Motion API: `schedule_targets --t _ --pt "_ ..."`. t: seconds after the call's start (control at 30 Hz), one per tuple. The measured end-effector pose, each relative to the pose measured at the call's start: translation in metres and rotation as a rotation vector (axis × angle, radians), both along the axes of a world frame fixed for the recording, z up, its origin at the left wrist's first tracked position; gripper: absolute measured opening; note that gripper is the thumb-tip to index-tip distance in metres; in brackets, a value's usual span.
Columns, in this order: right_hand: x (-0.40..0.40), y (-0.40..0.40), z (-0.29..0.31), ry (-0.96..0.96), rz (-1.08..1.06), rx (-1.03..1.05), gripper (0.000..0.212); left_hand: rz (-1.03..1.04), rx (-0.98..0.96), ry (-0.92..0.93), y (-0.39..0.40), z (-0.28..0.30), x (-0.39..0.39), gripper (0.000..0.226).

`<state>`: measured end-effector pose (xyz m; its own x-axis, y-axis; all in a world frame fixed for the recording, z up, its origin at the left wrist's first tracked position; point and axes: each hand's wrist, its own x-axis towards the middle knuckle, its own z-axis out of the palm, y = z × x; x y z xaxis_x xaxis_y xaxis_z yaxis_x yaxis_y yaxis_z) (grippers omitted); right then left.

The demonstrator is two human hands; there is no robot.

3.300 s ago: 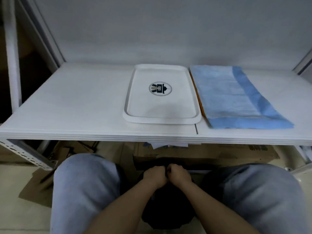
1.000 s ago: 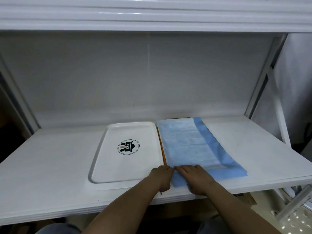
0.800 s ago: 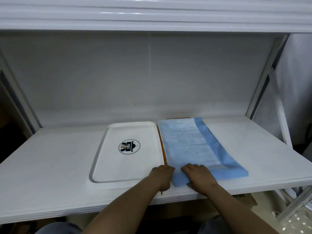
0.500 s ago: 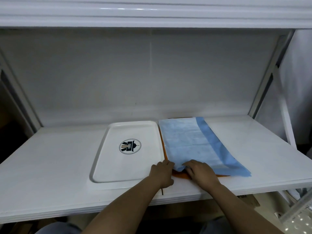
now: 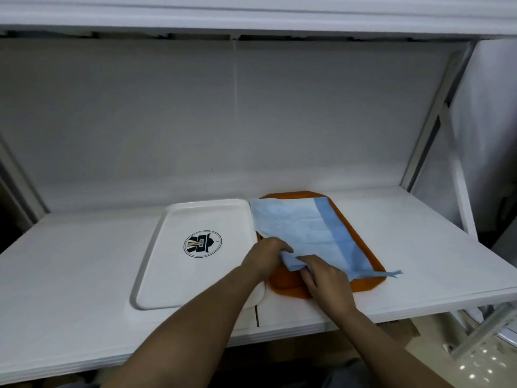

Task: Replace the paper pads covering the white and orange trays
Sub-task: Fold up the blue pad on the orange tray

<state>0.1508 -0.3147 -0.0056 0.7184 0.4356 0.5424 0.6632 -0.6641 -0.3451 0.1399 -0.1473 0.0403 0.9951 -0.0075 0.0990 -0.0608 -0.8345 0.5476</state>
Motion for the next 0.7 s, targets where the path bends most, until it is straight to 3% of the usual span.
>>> schedule_targets --t 0.07,0.23,0.43,0.57,0.7 --pt "0.001 -0.004 -0.005 -0.001 0.029 -0.054 0.029 -0.076 0.134 -0.044 0.003 0.001 -0.001 0.036" --pt "0.003 -0.016 -0.019 -0.044 0.084 -0.138 0.046 -0.156 0.309 -0.153 0.027 -0.010 -0.022 0.041" --pt "-0.005 -0.022 -0.022 -0.177 0.096 -0.304 0.054 -0.037 0.162 -0.171 0.067 -0.030 -0.062 0.044" --pt "-0.004 -0.024 -0.025 -0.186 0.071 -0.310 0.018 0.093 0.032 -0.012 0.082 -0.039 -0.086 0.041" --pt "-0.007 -0.015 -0.010 -0.285 0.032 -0.280 0.015 0.161 0.015 0.020 0.083 -0.037 -0.102 0.035"
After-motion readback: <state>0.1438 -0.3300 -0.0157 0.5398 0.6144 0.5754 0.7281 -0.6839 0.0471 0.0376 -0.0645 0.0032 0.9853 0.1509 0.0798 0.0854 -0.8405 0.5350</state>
